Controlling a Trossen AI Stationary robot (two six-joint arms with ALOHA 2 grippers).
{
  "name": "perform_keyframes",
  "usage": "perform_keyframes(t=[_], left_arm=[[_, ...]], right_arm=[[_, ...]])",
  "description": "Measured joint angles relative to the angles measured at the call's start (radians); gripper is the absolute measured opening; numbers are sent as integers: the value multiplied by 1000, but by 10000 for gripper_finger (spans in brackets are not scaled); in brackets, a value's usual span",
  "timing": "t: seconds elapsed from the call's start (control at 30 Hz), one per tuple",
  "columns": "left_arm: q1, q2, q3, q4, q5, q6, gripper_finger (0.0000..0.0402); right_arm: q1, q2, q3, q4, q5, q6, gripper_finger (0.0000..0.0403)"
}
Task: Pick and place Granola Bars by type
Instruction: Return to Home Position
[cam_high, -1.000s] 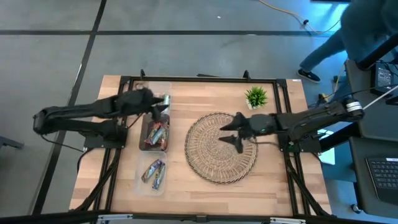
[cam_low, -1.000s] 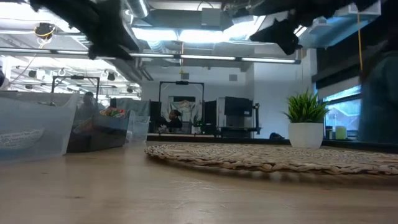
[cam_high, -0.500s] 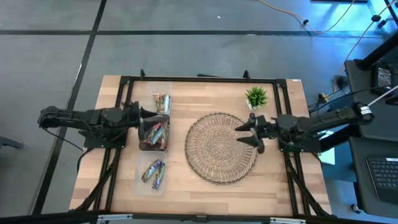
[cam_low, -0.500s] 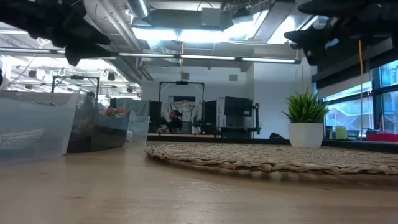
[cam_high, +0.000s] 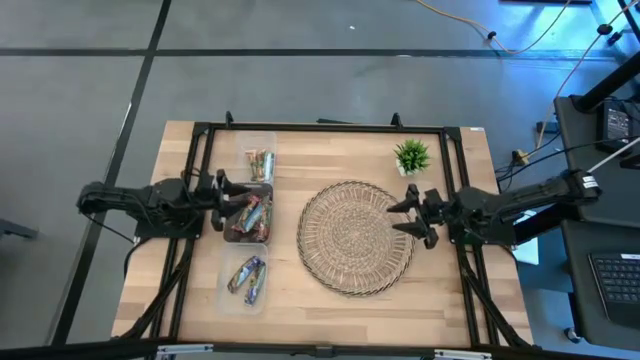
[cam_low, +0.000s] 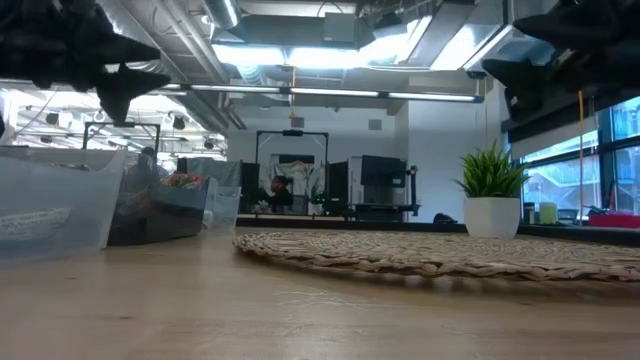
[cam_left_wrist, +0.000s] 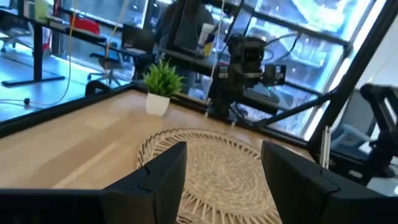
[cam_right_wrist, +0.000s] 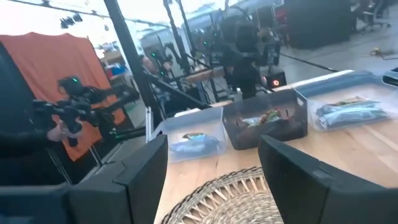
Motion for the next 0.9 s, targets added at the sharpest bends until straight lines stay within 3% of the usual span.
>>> perform_keyframes(t=[0.1, 0.67, 0.9], left_arm=[[0, -25, -35, 19, -10, -7, 202], [2, -27, -58, 32, -28, -17, 196], [2, -27, -58, 32, -26, 0, 197]], right_arm=[[-2, 0, -53, 100, -9, 0, 253], [-2, 0, -54, 120, 31, -58, 253], [-2, -112, -54, 34, 75, -80, 253]])
